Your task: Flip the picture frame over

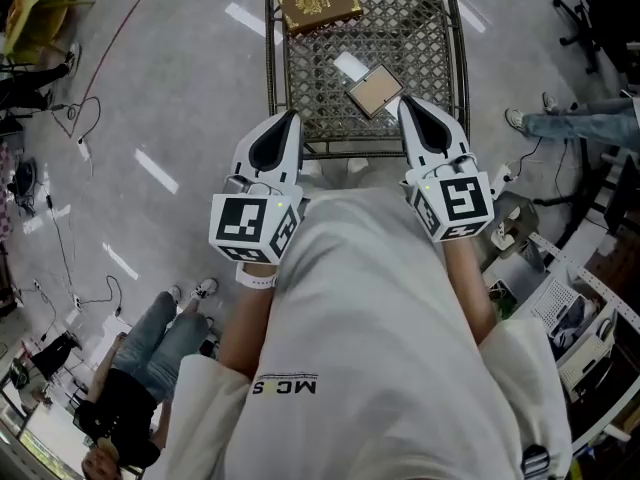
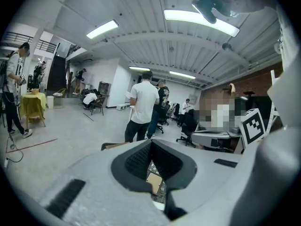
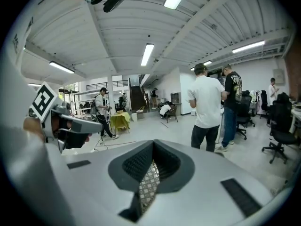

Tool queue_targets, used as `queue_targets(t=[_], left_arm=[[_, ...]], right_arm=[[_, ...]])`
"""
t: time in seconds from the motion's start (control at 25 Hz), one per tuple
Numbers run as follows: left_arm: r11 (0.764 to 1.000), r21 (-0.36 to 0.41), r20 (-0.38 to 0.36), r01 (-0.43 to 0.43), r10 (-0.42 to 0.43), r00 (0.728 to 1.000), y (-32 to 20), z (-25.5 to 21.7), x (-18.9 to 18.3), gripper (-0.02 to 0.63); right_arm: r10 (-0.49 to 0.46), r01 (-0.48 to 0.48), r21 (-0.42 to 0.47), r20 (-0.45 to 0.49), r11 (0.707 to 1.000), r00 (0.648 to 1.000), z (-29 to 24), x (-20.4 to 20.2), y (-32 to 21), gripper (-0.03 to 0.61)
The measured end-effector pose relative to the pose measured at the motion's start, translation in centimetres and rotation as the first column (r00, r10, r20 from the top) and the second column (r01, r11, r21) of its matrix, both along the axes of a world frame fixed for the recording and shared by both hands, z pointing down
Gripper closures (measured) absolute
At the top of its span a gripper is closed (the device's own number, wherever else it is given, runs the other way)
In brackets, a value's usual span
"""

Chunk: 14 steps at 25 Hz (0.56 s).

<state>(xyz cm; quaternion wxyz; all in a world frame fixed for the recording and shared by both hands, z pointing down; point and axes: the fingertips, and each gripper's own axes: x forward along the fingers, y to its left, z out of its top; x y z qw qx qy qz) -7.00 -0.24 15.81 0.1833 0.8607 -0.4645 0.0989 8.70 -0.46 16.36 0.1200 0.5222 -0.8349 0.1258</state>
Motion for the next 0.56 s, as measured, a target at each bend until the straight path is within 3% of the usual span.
queue_targets(t=[0.56], left_arm=[[1.0,-0.017,0.004,-0.009,0.009,1.0,0.8,0.5,1.3,0.591]], right_arm=[[-0.01,0.01,-0.008,0.007,1.0,1.0,0.2,0.8,0.6,0.561]])
